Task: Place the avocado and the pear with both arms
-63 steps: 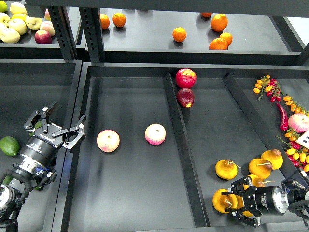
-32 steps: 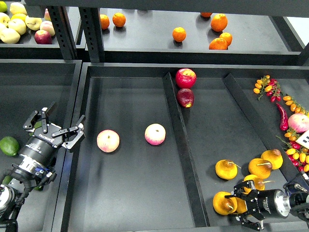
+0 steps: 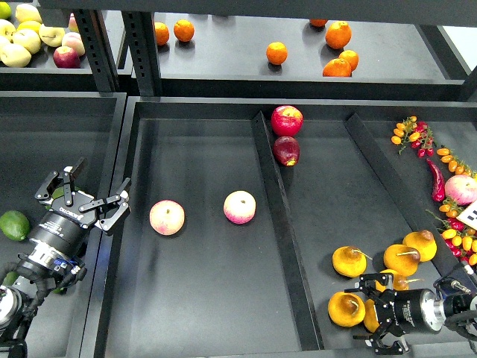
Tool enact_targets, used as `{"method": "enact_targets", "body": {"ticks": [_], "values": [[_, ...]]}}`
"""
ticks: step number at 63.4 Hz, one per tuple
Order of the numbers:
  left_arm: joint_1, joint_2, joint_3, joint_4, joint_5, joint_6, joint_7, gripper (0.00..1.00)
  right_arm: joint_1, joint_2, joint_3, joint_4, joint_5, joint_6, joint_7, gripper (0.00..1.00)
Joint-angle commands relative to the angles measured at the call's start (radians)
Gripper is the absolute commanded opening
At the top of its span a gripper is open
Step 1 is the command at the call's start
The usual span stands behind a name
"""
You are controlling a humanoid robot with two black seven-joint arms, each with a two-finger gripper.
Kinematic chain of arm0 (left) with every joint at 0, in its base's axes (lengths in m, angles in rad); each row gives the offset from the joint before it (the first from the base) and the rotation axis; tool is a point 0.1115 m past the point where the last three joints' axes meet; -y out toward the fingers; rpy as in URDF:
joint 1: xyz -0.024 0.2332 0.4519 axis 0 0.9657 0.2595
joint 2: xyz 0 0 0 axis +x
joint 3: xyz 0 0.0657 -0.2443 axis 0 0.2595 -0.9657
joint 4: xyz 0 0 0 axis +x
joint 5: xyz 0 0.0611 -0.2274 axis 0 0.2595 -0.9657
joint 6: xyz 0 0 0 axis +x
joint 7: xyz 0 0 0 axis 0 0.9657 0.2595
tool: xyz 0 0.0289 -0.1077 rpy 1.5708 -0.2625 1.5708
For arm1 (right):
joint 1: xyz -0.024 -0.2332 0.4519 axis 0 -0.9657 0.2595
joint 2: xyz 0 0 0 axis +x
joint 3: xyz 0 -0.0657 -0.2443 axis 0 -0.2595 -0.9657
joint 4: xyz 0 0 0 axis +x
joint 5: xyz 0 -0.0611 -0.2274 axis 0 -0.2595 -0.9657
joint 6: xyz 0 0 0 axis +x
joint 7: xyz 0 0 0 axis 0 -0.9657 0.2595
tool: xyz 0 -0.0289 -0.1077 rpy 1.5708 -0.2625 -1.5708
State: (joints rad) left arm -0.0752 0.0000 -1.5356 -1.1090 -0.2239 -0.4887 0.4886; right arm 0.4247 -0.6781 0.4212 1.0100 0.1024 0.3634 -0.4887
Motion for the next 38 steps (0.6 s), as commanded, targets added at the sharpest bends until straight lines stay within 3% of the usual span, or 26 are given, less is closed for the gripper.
{"method": "enact_targets", "body": {"ticks": [1, 24, 33, 38], "values": [[0.002, 0.0, 0.002, -0.002, -0.002, 0.0, 0.0, 0.99, -0.001, 0.0, 0.053, 0.01, 0.02, 0.0, 0.0, 0.99], [0.017, 0.0, 0.014, -0.017, 0.0, 0.0, 0.0, 0.99, -0.007, 0.061, 0.366, 0.044, 0.115, -0.015, 0.0, 0.98], [0.017, 0.0, 0.026, -0.018, -0.002, 0.0, 0.0, 0.99, -0.006, 0.16, 0.502, 0.038, 0.135, -0.026, 0.0, 0.98], [0.017, 0.0, 0.026, -0.02, -0.002, 0.0, 0.0, 0.99, -0.006, 0.222, 0.585, 0.039, 0.134, -0.087, 0.0, 0.98]]}}
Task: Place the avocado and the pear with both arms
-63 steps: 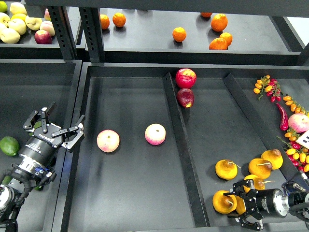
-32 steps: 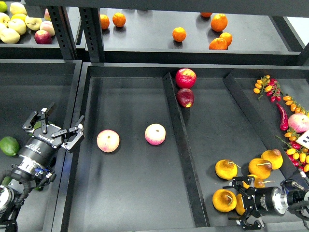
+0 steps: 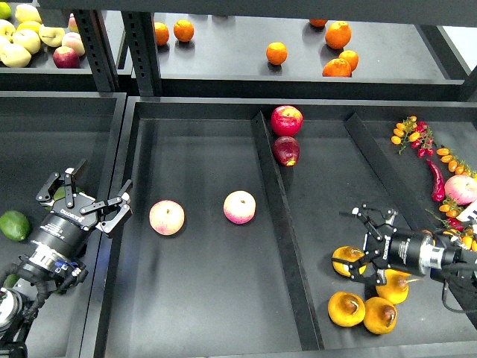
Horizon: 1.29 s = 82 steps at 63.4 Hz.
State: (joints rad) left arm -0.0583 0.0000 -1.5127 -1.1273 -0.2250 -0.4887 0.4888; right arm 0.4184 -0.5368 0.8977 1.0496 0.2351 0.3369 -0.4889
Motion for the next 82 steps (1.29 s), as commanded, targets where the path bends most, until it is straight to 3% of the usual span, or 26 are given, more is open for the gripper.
{"method": "enact_targets", "body": {"ticks": [1, 12, 30, 50, 58, 73, 77, 82], "values": [[0.0, 0.0, 0.003, -0.002, 0.0, 0.0, 0.0, 0.99, 0.0, 0.086, 0.116, 0.0, 0.003, -0.068, 0.0, 0.98], [0.002, 0.0, -0.006, -0.011, -0.002, 0.0, 0.0, 0.99, -0.004, 0.247, 0.328, -0.017, 0.003, -0.174, 0.0, 0.98], [0.008, 0.0, -0.029, -0.023, -0.013, 0.0, 0.0, 0.99, -0.056, 0.497, 0.641, -0.029, 0.006, -0.211, 0.0, 0.99], [-0.011, 0.0, -0.032, -0.055, -0.013, 0.0, 0.0, 0.99, -0.122, 0.537, 0.761, -0.026, 0.009, -0.197, 0.0, 0.99], [-0.023, 0.0, -0.015, -0.052, -0.014, 0.0, 0.0, 0.99, -0.158, 0.537, 0.735, -0.039, 0.009, -0.113, 0.0, 0.99], [-0.015, 0.0, -0.012, -0.032, -0.031, 0.0, 0.0, 0.99, -0.216, 0.537, 0.497, -0.074, 0.009, 0.14, 0.0, 0.99], [-0.008, 0.0, -0.006, -0.014, -0.031, 0.0, 0.0, 0.99, -0.236, 0.537, 0.471, -0.076, 0.009, 0.152, 0.0, 1.0], [0.017, 0.0, 0.005, 0.0, -0.033, 0.0, -0.016, 0.99, -0.256, 0.537, 0.445, -0.074, 0.01, 0.152, 0.032, 1.0]]}}
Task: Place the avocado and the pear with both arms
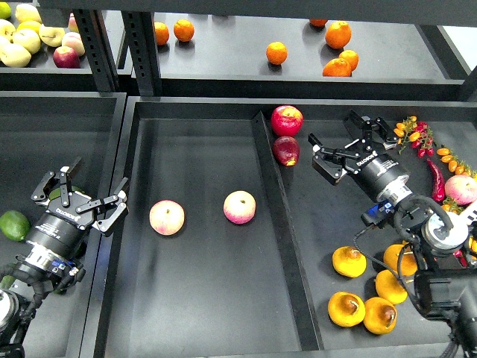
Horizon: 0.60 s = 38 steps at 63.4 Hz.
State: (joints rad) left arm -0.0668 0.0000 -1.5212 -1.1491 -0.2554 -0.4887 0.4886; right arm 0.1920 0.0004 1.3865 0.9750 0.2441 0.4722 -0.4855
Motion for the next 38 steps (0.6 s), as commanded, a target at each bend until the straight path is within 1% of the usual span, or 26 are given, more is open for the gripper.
{"method": "enact_targets", "body": {"ticks": [1, 7, 17, 26, 31, 38], "values": [[0.03, 0.0, 0.016, 0.023, -0.002, 0.0, -0.019, 0.99, -0.032, 0.0, -0.046, 0.001, 0.001, 0.016, 0.028, 1.0], [0.064, 0.0, 0.067, 0.035, -0.002, 0.0, -0.036, 0.99, -0.04, 0.0, -0.05, -0.002, 0.001, 0.016, 0.039, 1.0], [0.084, 0.0, 0.138, 0.074, -0.004, 0.0, -0.036, 0.99, -0.04, 0.0, -0.04, 0.001, 0.003, 0.016, 0.041, 1.0], [0.076, 0.0, 0.15, 0.055, -0.004, 0.0, -0.036, 0.99, -0.037, 0.0, 0.037, 0.047, 0.006, 0.016, 0.041, 1.0], [0.059, 0.0, 0.145, 0.042, -0.004, 0.0, -0.036, 0.99, -0.028, 0.0, 0.08, 0.073, 0.015, -0.056, 0.044, 1.0], [0.01, 0.0, 0.122, 0.028, -0.002, 0.0, -0.036, 0.99, -0.016, 0.0, 0.117, 0.113, 0.04, -0.118, 0.056, 1.0]]}}
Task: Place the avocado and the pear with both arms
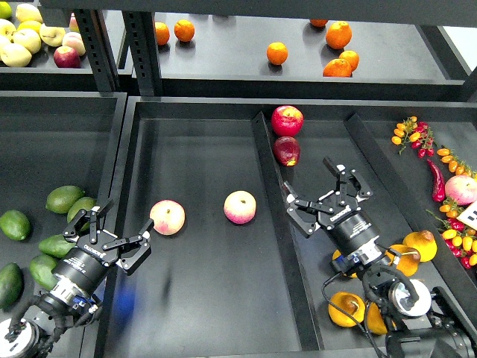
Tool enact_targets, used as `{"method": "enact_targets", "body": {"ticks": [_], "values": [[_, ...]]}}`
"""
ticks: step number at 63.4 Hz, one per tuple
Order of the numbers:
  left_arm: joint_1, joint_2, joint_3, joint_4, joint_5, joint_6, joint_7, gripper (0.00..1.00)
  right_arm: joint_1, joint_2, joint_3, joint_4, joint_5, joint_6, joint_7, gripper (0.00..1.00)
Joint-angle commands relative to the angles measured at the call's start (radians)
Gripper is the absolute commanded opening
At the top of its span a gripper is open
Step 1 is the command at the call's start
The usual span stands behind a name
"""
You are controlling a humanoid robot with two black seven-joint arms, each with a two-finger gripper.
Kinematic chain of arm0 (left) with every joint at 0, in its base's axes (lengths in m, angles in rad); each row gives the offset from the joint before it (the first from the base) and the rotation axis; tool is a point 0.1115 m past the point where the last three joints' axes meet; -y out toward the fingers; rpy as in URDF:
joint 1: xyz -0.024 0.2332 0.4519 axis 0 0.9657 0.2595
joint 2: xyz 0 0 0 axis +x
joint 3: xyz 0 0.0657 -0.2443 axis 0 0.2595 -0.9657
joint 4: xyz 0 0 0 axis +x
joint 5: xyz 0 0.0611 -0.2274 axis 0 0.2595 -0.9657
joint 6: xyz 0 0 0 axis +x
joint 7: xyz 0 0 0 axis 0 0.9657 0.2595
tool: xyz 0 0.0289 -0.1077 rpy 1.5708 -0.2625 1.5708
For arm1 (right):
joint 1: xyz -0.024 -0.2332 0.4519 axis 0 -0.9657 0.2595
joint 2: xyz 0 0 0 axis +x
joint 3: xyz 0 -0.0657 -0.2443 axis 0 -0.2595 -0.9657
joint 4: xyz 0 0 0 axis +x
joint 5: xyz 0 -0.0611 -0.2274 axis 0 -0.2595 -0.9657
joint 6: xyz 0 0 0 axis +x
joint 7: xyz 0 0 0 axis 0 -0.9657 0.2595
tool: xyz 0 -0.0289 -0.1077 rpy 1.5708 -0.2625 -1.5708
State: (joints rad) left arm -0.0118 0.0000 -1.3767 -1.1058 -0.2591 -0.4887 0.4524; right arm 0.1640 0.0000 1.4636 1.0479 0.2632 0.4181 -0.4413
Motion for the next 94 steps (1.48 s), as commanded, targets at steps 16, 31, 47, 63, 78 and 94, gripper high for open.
{"method": "enact_targets", "body": {"ticks": [16, 31, 47, 63, 78, 94], "values": [[-0.246, 0.0, -0.125, -0.005, 0.008, 0.021, -0.027, 0.99, 0.124, 0.0, 0.069, 0.046, 0.019, -0.171, 0.162, 1.0], [-0.29, 0.0, -0.114, 0.054, 0.018, 0.071, -0.089, 0.99, 0.144, 0.0, 0.055, -0.006, 0.018, -0.174, 0.256, 1.0], [-0.263, 0.0, -0.059, 0.029, 0.032, 0.093, -0.092, 0.99, 0.129, 0.0, -0.017, -0.008, 0.018, -0.176, 0.257, 1.0], [-0.123, 0.0, -0.056, -0.091, 0.08, 0.093, -0.092, 0.99, -0.027, 0.0, -0.092, 0.069, 0.016, -0.171, 0.257, 1.0], [-0.024, 0.0, -0.059, -0.196, 0.08, 0.091, -0.092, 0.99, -0.101, 0.0, -0.094, 0.165, 0.014, -0.165, 0.257, 1.0], [0.03, 0.0, -0.059, -0.262, 0.084, 0.088, -0.092, 0.99, -0.121, 0.0, -0.092, 0.201, 0.014, -0.165, 0.257, 1.0]]}}
